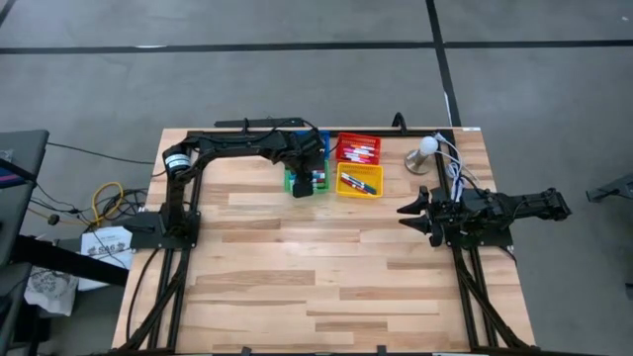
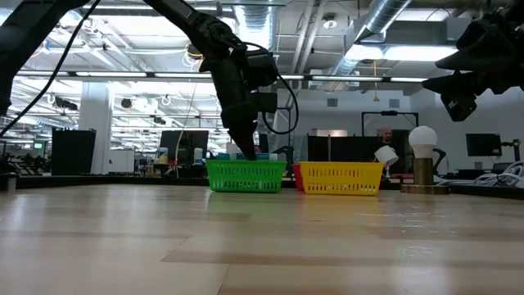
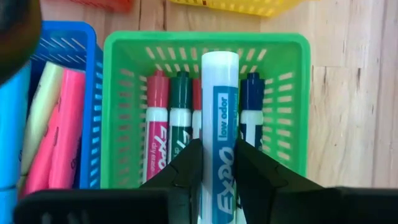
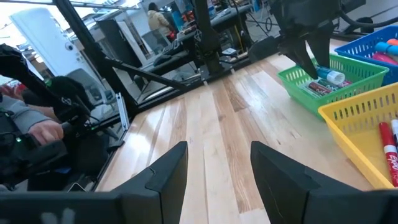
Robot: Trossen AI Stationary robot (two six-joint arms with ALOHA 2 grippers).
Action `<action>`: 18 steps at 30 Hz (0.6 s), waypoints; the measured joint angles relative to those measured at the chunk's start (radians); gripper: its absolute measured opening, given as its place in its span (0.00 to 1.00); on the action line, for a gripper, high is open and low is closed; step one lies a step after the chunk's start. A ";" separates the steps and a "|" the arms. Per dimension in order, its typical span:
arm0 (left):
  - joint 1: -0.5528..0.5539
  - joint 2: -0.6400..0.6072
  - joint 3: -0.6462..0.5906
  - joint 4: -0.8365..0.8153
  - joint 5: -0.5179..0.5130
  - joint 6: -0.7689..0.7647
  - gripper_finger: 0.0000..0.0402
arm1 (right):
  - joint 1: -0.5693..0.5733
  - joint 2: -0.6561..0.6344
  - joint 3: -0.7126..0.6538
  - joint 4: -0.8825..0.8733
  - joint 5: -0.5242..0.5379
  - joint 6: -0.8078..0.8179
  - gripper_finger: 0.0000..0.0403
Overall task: Pick & Place Markers
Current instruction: Put the large blue marker into the green basket
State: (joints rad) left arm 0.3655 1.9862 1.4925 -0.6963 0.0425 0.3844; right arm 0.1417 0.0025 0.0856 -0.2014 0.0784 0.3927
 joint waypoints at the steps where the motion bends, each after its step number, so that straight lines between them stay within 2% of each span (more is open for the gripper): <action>1: 0.000 0.000 0.000 -0.004 0.000 -0.001 0.19 | 0.000 0.000 0.000 0.000 0.000 0.000 0.41; 9: -0.002 0.000 0.000 0.001 -0.018 -0.023 0.21 | 0.000 0.000 0.000 0.000 0.000 0.000 0.41; 18: -0.020 -0.001 0.000 0.006 -0.053 -0.026 0.36 | 0.000 0.000 0.000 0.000 0.000 0.001 0.41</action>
State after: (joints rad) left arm 0.3456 1.9856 1.4921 -0.6903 -0.0107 0.3583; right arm 0.1417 0.0025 0.0856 -0.2012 0.0784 0.3935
